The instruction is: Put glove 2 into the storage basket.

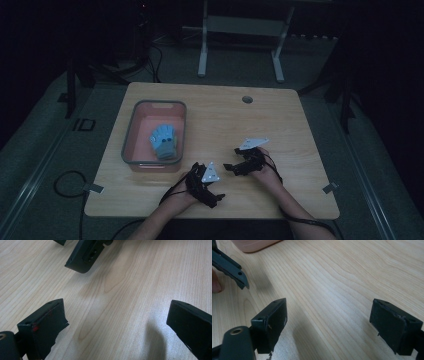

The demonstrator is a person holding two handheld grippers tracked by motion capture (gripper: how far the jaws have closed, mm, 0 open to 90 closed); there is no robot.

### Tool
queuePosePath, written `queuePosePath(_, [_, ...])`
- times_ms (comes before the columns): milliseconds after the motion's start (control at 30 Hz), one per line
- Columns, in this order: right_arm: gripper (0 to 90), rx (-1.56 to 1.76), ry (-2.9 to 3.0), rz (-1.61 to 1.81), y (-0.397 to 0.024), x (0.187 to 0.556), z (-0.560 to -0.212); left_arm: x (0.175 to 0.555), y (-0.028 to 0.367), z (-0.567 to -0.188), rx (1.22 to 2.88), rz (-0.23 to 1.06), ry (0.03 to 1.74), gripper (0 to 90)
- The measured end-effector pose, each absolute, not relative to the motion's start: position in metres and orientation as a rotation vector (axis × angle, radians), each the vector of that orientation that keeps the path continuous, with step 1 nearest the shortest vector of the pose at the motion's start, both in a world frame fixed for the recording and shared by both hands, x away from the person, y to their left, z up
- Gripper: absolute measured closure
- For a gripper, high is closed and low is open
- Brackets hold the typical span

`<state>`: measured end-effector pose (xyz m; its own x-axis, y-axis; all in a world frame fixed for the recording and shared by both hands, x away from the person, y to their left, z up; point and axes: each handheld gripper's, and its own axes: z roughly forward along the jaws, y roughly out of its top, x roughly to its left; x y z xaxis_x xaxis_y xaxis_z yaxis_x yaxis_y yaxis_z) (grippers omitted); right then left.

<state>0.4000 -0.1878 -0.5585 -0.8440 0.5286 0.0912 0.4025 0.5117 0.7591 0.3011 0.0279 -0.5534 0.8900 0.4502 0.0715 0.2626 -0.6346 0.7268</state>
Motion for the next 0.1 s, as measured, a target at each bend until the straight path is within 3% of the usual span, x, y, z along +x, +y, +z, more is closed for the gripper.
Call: queuePosePath(100, [14.6, 0.806, 2.597, 1.245, -0.1877, 0.4002, -0.5585, 0.3010, 0.0278, -0.5534, 2.293, 0.317, 0.503, 2.3])
